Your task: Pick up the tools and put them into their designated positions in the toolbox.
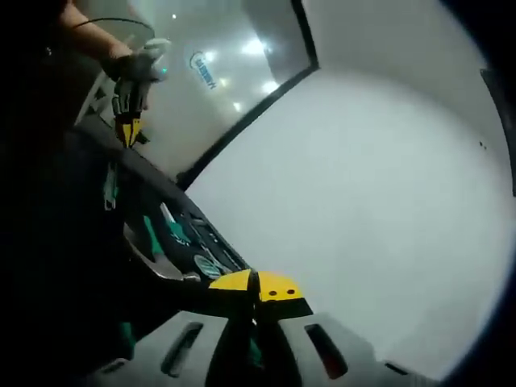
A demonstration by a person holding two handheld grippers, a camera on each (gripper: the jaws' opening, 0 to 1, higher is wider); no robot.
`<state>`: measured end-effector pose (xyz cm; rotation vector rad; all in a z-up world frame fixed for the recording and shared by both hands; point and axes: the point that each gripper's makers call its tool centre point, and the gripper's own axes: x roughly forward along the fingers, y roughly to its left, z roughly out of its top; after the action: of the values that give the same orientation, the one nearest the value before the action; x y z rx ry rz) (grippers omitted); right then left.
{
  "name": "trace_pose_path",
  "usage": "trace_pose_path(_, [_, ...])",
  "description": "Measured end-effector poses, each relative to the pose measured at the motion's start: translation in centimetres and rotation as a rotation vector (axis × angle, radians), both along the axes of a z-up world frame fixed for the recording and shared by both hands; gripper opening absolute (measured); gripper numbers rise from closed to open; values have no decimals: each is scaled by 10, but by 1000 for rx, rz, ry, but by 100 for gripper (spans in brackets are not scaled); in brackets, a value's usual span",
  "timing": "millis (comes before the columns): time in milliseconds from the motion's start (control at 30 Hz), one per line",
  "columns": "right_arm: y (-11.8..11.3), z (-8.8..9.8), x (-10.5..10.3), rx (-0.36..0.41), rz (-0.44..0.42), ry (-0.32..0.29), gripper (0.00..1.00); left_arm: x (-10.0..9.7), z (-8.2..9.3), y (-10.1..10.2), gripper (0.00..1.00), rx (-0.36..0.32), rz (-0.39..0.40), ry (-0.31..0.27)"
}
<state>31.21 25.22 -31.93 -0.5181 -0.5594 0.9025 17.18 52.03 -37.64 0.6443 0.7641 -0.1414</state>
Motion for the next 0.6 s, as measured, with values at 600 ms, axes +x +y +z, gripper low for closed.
trace_pose_path(600, [184,-50,-104,-144,267,575,0,-5,-8,-11,0,-43,-64,-31])
